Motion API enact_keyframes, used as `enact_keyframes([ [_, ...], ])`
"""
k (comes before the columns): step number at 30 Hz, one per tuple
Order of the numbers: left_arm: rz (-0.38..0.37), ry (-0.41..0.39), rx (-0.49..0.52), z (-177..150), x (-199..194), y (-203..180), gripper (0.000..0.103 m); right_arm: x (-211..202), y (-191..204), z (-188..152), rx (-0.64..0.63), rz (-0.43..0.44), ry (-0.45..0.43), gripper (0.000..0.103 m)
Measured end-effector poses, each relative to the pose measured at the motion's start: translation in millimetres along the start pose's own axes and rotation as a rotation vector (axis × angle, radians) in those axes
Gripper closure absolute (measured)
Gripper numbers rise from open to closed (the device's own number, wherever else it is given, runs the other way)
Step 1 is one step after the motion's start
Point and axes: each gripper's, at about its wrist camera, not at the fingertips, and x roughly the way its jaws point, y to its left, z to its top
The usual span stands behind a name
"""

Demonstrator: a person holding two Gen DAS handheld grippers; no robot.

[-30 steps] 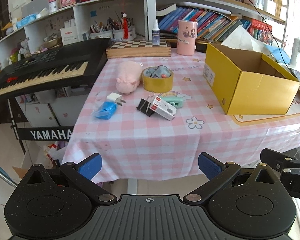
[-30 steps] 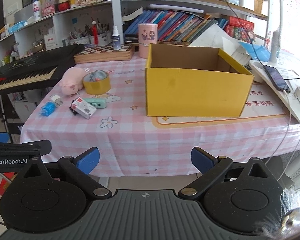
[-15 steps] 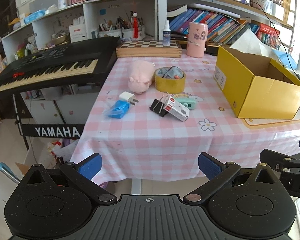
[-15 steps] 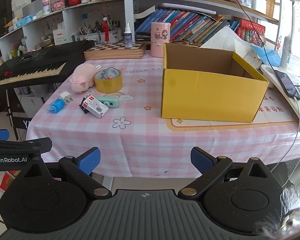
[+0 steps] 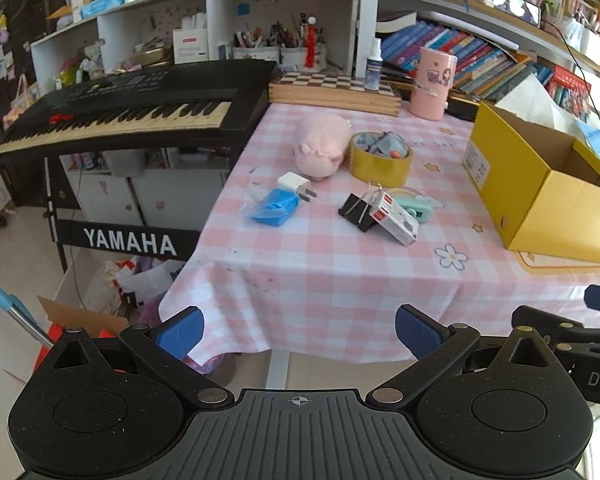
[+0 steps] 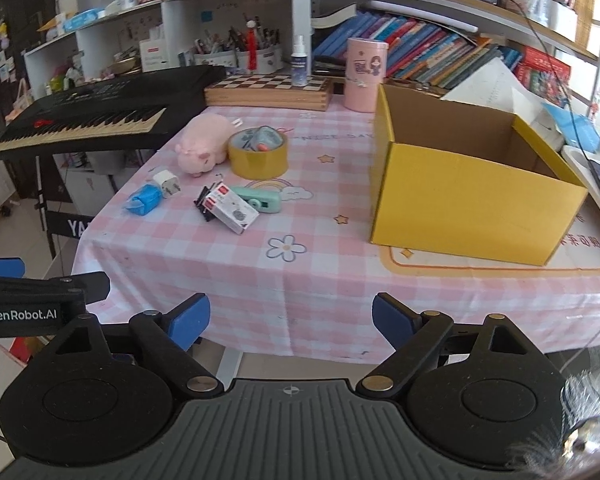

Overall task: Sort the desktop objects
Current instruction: 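Move both tools toward the small items beside the pig plush, then grasp the blue packet with the left tool while the right tool grasps the white-red card box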

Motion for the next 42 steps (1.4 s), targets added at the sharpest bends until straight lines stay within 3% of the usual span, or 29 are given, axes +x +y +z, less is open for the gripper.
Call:
enact_keyframes([
  [12, 0.021, -0.004, -0.028, 27, 35, 8, 0.002, 49, 7, 29, -0.042, 0.067, 0.037, 0.016],
  [16, 0.032, 0.006, -0.038, 37, 52, 11, 0.006, 70, 8, 43, -0.063, 0.097, 0.05, 0.019],
  [26, 0.066, 0.016, -0.018, 67, 100, 10, 0.02, 127, 14, 69, -0.106, 0.185, 0.115, 0.04],
  [42, 0.083, 0.1, 0.05, 82, 161, 11, 0.033, 184, 28, 80, -0.225, 0.227, 0.151, 0.044],
])
